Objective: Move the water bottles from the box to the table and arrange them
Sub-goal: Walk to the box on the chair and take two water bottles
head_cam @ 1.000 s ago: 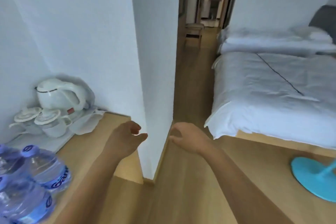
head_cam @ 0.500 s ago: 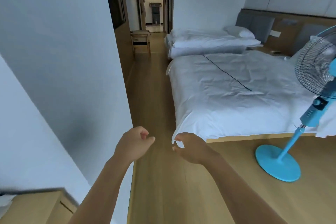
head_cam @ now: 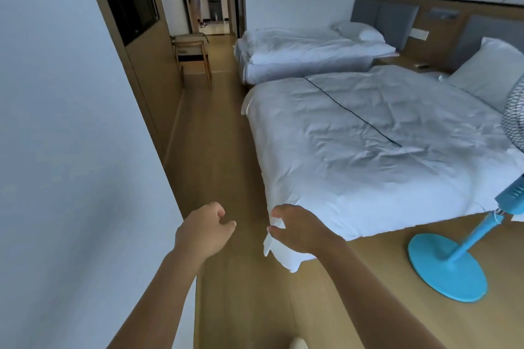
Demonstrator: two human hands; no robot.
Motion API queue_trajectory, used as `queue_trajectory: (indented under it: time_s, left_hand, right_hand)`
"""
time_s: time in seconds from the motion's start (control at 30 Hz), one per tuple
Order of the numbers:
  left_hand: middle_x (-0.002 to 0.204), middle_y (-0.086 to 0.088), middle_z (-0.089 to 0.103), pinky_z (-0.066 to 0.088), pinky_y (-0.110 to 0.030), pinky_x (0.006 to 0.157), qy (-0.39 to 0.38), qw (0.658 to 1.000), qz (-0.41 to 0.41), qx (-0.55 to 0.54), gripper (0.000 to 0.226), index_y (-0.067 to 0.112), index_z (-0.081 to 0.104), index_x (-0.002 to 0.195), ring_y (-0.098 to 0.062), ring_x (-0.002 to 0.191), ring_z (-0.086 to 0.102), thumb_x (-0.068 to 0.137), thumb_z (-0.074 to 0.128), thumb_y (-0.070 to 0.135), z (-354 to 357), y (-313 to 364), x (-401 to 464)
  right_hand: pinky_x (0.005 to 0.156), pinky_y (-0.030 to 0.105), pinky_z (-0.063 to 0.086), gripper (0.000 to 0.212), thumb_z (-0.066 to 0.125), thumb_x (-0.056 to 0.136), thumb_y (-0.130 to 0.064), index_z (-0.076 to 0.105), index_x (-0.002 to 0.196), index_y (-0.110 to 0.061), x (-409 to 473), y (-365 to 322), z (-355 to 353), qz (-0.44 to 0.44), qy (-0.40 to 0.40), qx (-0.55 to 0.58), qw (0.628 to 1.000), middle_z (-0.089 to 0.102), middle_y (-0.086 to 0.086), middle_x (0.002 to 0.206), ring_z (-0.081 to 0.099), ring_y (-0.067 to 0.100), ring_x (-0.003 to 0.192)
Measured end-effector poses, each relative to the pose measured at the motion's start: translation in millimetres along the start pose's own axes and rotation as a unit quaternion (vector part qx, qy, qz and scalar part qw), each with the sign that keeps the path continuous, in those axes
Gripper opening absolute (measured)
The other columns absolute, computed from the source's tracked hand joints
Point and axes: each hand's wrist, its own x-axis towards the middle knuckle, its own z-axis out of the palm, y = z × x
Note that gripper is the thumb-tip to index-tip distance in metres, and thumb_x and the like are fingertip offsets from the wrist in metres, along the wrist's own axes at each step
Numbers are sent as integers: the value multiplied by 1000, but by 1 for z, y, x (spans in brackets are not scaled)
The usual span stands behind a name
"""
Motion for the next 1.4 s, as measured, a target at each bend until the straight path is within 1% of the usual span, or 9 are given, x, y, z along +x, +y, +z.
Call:
queue_trajectory:
  time_s: [0.2,0.37,0.5,0.67,0.77,0.93,1.17,1.27,1.4]
  left_hand:
    - [121,7,59,43,-23,79,12,1000,-4,-10,39,23,52,123,-14,108,57,91,53,45,-1,33,147]
    - [117,9,60,47,-26,82,14,999,-39,-31,41,24,51,126,-11,102,58,90,53,44,-10,63,260]
    - [113,9,61,49,-30,85,7,997,-77,-23,42,24,50,127,-12,100,59,90,52,45,-11,66,332]
    - [117,7,60,49,-31,87,10,993,-113,-27,42,24,50,127,-15,104,58,90,51,45,-19,50,430]
    - [118,7,59,48,-32,87,6,992,-119,-36,41,24,51,125,-15,104,58,90,51,45,-28,32,501]
    - [118,7,59,48,-32,86,18,992,-119,-42,41,25,51,125,-15,103,58,90,51,45,-60,2,632]
    - [113,7,60,48,-30,83,20,995,-99,-20,41,25,51,125,-15,101,58,90,51,46,-112,-26,804]
    - [114,6,60,47,-30,81,16,995,-95,-21,41,24,52,124,-16,102,57,90,52,46,-121,-32,870]
    - [111,7,59,46,-30,80,5,995,-97,-19,40,24,52,123,-15,98,57,90,52,46,-128,-40,953]
  right_hand:
    - [108,26,27,49,45,96,-39,39,140,-19,142,49,-41,-7,-1,-4,1000,39,-2,146,37,17,134]
    - [108,27,29,49,45,96,-40,39,140,-18,259,73,-87,-29,-16,-8,999,40,-2,146,38,16,133]
    - [105,26,32,48,45,96,-37,40,139,-18,341,80,-104,-49,-32,-3,998,42,-2,143,39,16,130]
    - [104,29,36,50,47,94,-37,39,140,-18,445,82,-107,-61,-52,4,997,42,-2,143,40,16,128]
    - [106,29,32,52,48,93,-38,38,140,-19,519,77,-108,-61,-70,18,996,39,-2,145,35,16,133]
    - [106,30,33,51,47,94,-37,39,139,-15,651,54,-122,-62,-75,-8,995,40,3,143,36,19,132]
    - [103,31,35,44,46,95,-35,48,129,-7,809,31,-163,-40,-76,-33,996,48,10,134,44,27,124]
    - [102,34,39,41,48,94,-32,49,127,-7,872,32,-172,-27,-76,-26,996,49,10,133,44,27,123]
    - [102,33,37,42,47,94,-31,47,131,-11,951,38,-182,-34,-83,-22,996,47,7,136,42,25,126]
